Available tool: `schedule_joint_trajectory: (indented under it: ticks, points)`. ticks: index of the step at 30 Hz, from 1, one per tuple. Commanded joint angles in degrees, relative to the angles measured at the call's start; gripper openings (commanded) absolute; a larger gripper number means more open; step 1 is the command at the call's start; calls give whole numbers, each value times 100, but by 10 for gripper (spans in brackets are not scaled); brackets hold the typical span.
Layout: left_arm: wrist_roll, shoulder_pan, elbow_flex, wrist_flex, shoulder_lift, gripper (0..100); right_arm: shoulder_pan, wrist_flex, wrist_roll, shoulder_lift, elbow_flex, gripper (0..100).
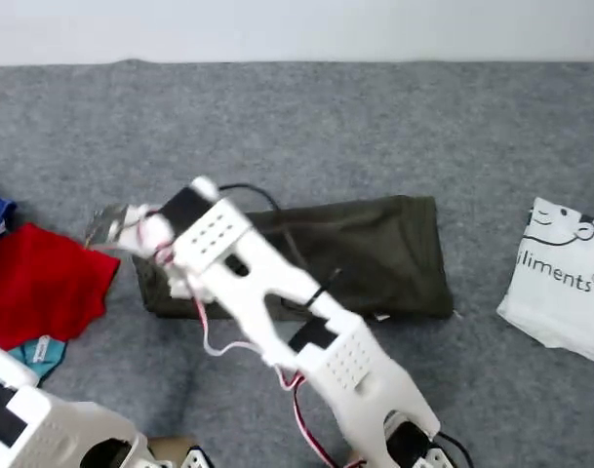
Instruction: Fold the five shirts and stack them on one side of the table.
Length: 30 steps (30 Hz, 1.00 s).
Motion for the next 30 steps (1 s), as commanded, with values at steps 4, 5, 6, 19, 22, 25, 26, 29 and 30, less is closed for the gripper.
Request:
schedule_joint_trajectory:
  ticks: [4,5,6,19,22,25,26,29,30]
  points:
    - [-35,53,-66,-62,-97,6,-303,4,-149,-84,158,10]
    - [-35,53,-66,-70,-97,6,-180,-163,-141,13,158,10]
    - [-35,53,-66,-70,-97,6,-48,-365,-70,101,158,10]
    - [-35,185,-66,-53,-97,6,1024,-1270,580,840,-1881,10]
    - [-44,237,-75,-53,-97,6,884,-444,492,840,-2382,10]
    - [-44,264,-75,-53,-97,6,664,286,158,875,-2716,10]
    - [-44,264,-75,-53,-97,6,629,259,-26,822,-2611,10]
    - [-35,264,-75,-53,-97,6,409,251,-378,646,-2321,10]
    - [-35,264,-75,-53,-97,6,295,251,-413,576,-2101,10]
